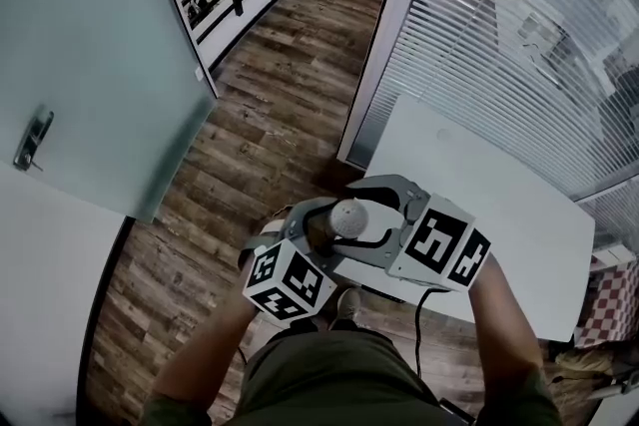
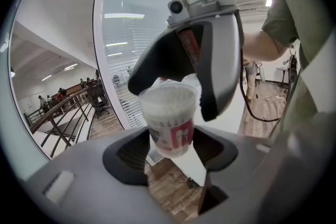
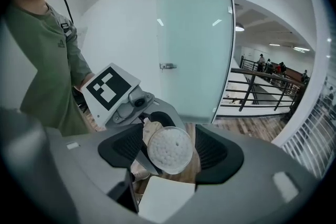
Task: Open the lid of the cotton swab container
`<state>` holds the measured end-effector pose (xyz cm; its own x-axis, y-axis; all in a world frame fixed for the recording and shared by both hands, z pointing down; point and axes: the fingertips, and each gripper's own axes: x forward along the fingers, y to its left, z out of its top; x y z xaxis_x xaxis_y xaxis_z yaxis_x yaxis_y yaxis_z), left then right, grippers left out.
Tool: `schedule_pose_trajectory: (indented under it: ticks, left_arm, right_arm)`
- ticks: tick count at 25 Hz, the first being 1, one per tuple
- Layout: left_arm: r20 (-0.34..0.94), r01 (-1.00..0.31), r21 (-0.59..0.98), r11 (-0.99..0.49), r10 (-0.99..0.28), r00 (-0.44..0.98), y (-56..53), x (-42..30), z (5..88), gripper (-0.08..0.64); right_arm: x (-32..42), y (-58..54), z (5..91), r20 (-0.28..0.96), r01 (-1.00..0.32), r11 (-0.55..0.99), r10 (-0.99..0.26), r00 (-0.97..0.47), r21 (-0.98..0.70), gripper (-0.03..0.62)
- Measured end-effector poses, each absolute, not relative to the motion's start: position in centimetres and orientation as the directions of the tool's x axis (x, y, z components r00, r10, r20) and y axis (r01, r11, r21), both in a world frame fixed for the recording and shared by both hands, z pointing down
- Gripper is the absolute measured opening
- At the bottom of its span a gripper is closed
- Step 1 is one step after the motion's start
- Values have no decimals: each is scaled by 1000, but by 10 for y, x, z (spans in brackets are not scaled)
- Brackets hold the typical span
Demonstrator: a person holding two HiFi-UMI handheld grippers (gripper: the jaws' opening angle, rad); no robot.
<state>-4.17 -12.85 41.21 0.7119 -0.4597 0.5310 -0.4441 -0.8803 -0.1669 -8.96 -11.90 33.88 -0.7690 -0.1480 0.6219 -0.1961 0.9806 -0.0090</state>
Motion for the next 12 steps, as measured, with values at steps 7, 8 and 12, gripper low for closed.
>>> schedule_pose_trajectory:
  ticks: [7,8,12]
  left_arm:
    - [547,-441,-157,-883,-450,706,-123,-42,411,262]
    - [547,-443,-155,-883,-450,706,-124,-43,411,262]
    - [546,-444,-148,-884,-448,709,-123,-45,412,262]
  right_arm:
    - [-96,-115,342,672,-174,985,-132,-729,5,296]
    - [-97,-115,345,683,-171,985,-128,-719,5,296]
    - [-99,-115,358,718,-168,986,-104,-688,-18,296]
